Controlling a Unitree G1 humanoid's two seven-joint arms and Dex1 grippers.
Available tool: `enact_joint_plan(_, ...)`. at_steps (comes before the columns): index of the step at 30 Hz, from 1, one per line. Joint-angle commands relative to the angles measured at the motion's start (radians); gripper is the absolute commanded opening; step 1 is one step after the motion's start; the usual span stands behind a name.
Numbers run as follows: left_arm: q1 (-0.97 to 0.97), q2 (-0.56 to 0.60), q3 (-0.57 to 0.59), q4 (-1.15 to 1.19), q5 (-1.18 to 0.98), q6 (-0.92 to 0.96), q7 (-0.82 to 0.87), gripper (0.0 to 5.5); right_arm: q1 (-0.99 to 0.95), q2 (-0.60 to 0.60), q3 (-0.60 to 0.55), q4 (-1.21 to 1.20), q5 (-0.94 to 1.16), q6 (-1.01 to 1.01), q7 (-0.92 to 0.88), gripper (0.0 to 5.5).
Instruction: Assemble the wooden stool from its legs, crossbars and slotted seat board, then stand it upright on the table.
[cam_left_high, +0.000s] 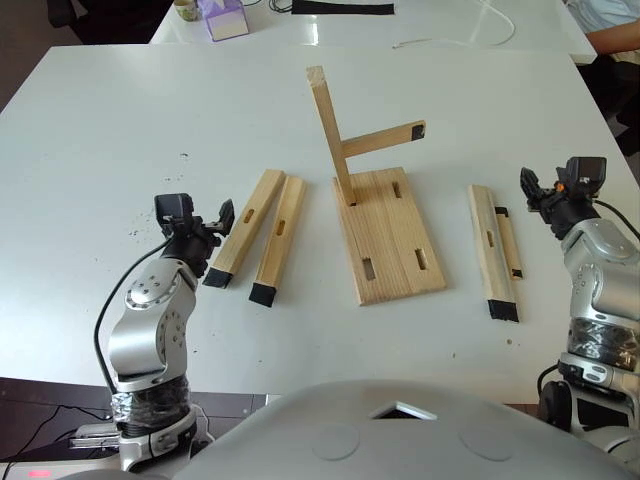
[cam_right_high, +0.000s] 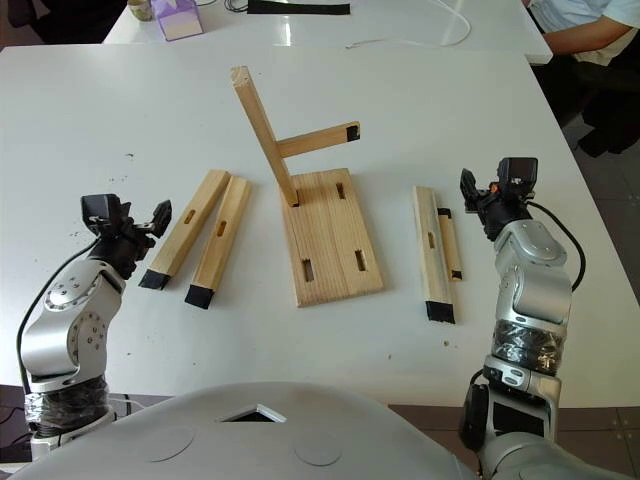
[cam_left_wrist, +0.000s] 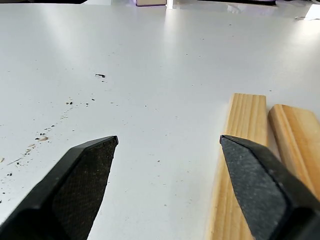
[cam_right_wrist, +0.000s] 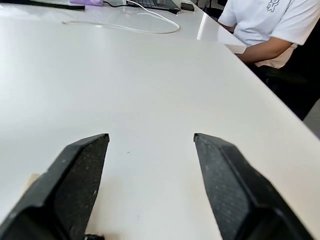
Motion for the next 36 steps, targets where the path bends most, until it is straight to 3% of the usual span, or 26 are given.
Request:
enact_joint_plan(1, 0.017, 0.033, -0.045, -0.026, -0.011, -0.001, -0.059, 3.80, -0.011, 0.019, -0.001, -0.013, 0.013, 0.002, -0.037, 3.14)
enact_joint_plan(5, 0.021, 0.032, -0.060, -0.092, -0.031, 0.048, -0.062, 3.80, 0.006, 0.034, 0.001, -0.010, 0.013, -0.016, -0.066, 3.14)
enact_joint_plan(13, 0.018, -0.018, -0.216, -0.256, -0.044, 0.216, -0.006, 3.80, -0.004, 0.042, 0.011, -0.001, 0.014, -0.033, -0.092, 3.14)
enact_joint_plan(36, 0.013, -0.005, -0.294, -0.248, -0.019, 0.360, 0.041, 3.80, -0.007, 0.054, 0.053, 0.008, 0.016, -0.050, -0.103, 3.14)
